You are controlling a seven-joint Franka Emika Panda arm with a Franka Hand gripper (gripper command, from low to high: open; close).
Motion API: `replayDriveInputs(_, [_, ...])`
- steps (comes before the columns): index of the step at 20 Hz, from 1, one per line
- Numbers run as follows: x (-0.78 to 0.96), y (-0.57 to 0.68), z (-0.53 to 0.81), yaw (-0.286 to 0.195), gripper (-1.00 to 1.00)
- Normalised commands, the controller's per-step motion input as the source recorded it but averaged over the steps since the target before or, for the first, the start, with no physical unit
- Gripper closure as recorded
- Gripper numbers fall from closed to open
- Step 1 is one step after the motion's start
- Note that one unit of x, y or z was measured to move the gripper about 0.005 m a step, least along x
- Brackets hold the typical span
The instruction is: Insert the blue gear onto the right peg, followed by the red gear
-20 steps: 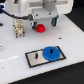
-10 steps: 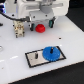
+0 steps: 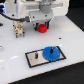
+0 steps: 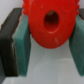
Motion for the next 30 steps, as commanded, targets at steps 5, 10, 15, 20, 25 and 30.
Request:
replayDriveInputs(5, [0.23, 0.01, 0.44, 0.0, 1.0])
replayDriveInputs(10, [0.43, -0.03, 0.46, 0.0, 1.0])
replayDriveInputs(15, [0.62, -0.13, 0.42, 0.0, 1.0])
replayDriveInputs(20, [0.69, -0.1, 0.43, 0.0, 1.0])
replayDriveInputs(25, [0.76, -0.07, 0.43, 0.0, 1.0])
replayDriveInputs(30, [0.79, -0.05, 0.37, 0.0, 1.0])
